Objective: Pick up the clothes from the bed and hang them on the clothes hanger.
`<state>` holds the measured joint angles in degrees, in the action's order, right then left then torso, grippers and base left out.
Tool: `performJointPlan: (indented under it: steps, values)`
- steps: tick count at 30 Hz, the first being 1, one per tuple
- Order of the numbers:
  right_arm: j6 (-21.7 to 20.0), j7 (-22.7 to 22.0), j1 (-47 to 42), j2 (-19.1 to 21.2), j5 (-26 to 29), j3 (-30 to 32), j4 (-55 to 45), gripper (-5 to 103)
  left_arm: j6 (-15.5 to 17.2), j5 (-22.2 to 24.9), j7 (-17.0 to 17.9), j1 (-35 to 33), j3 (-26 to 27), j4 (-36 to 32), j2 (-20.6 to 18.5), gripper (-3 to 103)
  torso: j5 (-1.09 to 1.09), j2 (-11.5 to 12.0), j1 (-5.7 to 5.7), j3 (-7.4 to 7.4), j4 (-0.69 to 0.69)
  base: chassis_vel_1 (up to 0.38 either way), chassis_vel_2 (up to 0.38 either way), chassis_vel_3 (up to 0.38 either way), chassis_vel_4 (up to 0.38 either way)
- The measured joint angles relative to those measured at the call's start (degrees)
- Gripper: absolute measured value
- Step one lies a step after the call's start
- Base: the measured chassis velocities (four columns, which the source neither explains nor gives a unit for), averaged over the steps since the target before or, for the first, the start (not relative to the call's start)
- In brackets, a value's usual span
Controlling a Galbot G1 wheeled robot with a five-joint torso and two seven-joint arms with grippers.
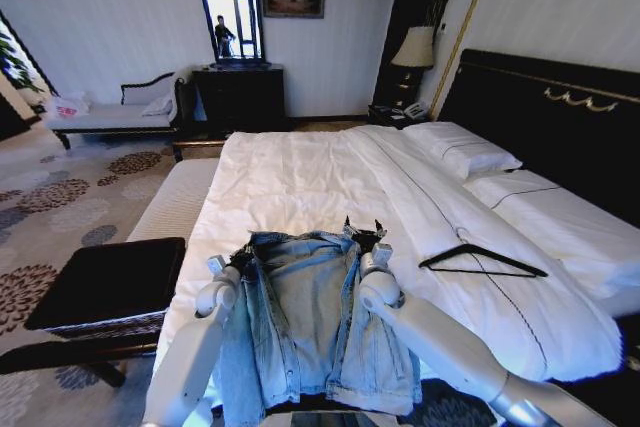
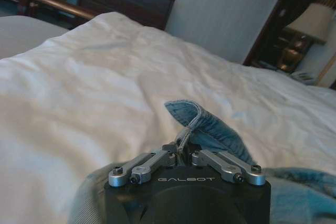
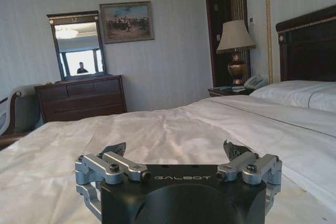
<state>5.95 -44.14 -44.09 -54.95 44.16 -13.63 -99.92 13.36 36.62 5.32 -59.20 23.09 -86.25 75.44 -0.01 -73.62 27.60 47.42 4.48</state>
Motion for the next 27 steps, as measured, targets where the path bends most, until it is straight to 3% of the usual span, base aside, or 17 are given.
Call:
performJointPlan:
  steps: [2, 5, 7, 9, 10, 13, 15, 16, 20, 22, 23, 27]
  values:
    - [0.22, 0.22, -0.13, 0.26, 0.79, 0.29, -0.37, 100, 0.04, -0.23, 0.59, -0.68, 0.13, -0.84, -0.06, 5, -0.01, -0.01, 0.0, 0.0, 0.0, 0.0, 0.0, 0.0, 0.0]
    - [3.49, 2.32, -0.67, 1.19, 1.2, 0.95, -1.08, 100, 0.54, -1.03, 4.28, -4.78, 1.07, -7.01, -0.93, 20, 0.01, 0.0, 0.0, -0.01, 0.0, 0.0, 0.0, 0.0, 0.0]
    - [3.82, 2.7, -0.84, 1.37, 1.13, 1.11, -1.36, 100, 0.51, -0.99, 5.19, -6.48, 1.4, -9.51, -1.31, 20, 0.0, 0.0, 0.0, 0.0, 0.0, 0.0, 0.0, 0.0, 0.0]
    - [4.17, 3.01, -1.31, 1.53, 1.18, 1.54, -2.28, 100, -0.06, -0.85, 6.63, -10.95, 2.13, -16.31, -2.25, 31, 0.01, 0.0, 0.0, -0.01, -0.01, 0.0, 0.0, 0.0, 0.0]
    - [4.22, 3.02, -1.62, 1.49, 1.07, 1.85, -2.8, 100, -0.76, -1.31, 6.73, -14.47, 2.72, -20.82, -2.75, 36, 0.02, 0.0, 0.0, -0.01, -0.02, 0.0, 0.0, 0.0, 0.0]
    - [4.34, 3.02, -2.23, 1.31, 0.43, 2.51, -3.54, 100, -1.67, -1.77, 6.36, -18.59, 3.66, -25.85, -3.02, 42, 0.0, 0.0, -0.01, -0.01, -0.03, 0.0, 0.0, 0.0, 0.0]
    - [4.45, 3.1, -3.42, 1.04, -0.04, 3.8, -4.61, 100, -1.89, -1.7, 5.86, -22.89, 5.8, -32.67, -3.03, 52, 0.02, -0.01, -0.02, -0.02, -0.03, 0.0, 0.0, 0.0, 0.0]
    - [4.45, 3.1, -3.42, 1.04, -0.04, 3.8, -4.61, 100, -1.89, -1.7, 5.86, -22.89, 5.8, -32.67, -3.03, 52, 0.02, -0.01, -0.02, -0.02, -0.03, 0.0, 0.0, 0.0, 0.0]
    - [4.75, 3.27, -4.92, 0.99, -0.96, 4.74, -5.15, 100, -0.75, -1.16, 6.74, -24.77, 8.25, -34.88, -3.93, 75, 0.01, -0.01, -0.02, -0.02, 0.0, 0.0, 0.0, 0.0, 0.0]
    - [4.85, 3.32, -5.11, 0.96, -1.17, 4.88, -5.24, 100, -0.75, -0.97, 6.99, -24.75, 8.69, -34.69, -3.9, 75, 0.0, 0.0, -0.01, -0.01, 0.01, 0.0, 0.0, 0.0, 0.0]
    - [4.89, 3.36, -5.28, 0.93, -1.27, 5.07, -5.43, 100, -0.73, -0.71, 7.15, -24.76, 9.04, -34.78, -3.8, 80, 0.0, 0.0, -0.01, -0.01, 0.01, 0.0, 0.0, 0.0, 0.0]
    - [5.13, 3.69, -6.25, 1.33, -0.94, 6.26, -6.61, 100, -0.37, 0.8, 7.68, -26.23, 12.67, -40.17, -2.21, 95, 0.0, 0.01, 0.0, -0.01, -0.01, 0.0, 0.0, 0.0, 0.0]
